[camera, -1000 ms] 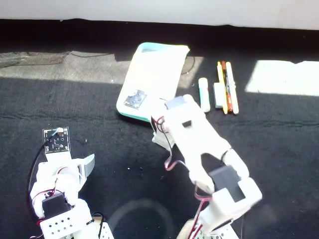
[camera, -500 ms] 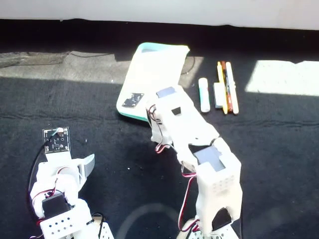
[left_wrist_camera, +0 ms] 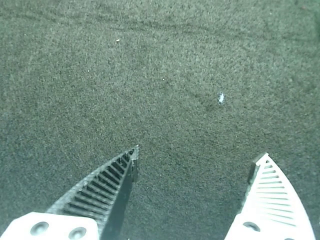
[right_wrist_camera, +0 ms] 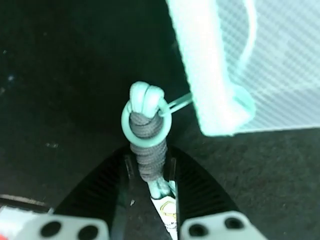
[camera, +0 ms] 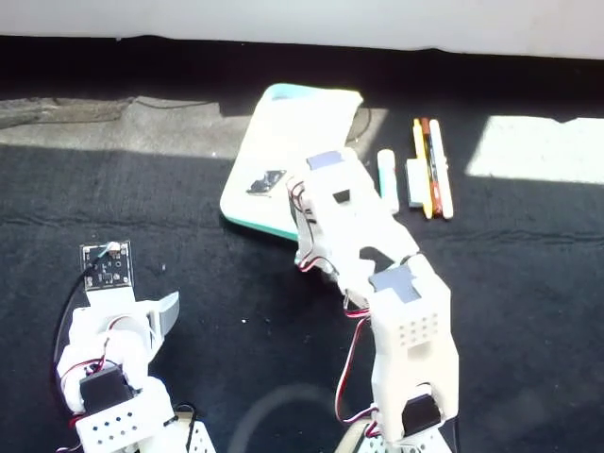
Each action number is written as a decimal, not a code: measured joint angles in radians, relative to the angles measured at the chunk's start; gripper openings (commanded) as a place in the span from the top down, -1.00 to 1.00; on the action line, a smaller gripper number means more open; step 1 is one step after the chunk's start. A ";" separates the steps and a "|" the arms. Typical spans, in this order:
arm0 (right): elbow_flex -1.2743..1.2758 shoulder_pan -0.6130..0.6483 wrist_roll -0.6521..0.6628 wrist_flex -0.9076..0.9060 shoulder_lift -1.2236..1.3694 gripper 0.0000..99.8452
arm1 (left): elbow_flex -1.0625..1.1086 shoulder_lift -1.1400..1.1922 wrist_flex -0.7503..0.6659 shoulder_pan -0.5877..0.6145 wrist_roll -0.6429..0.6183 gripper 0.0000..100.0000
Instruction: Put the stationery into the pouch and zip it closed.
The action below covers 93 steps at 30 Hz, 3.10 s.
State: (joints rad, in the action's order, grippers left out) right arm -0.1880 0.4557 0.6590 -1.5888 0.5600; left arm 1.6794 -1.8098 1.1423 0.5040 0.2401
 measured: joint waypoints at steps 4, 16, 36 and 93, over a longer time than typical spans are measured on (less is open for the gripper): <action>-0.040 0.000 0.000 -0.104 0.000 0.99 | 0.000 0.000 0.000 0.000 0.000 0.30; -0.055 0.000 -0.052 -0.054 0.008 0.47 | 0.000 0.000 0.000 0.000 0.000 0.30; 0.149 0.044 -0.060 0.095 -0.069 0.54 | 0.000 0.000 0.000 0.000 0.000 0.30; 0.678 0.052 -0.063 0.433 -0.450 0.50 | 0.000 0.000 0.000 0.000 0.000 0.30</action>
State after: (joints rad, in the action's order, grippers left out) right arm 0.4902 0.5079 0.5961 -1.1561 0.1105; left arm 1.6794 -1.8098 1.1423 0.5040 0.2401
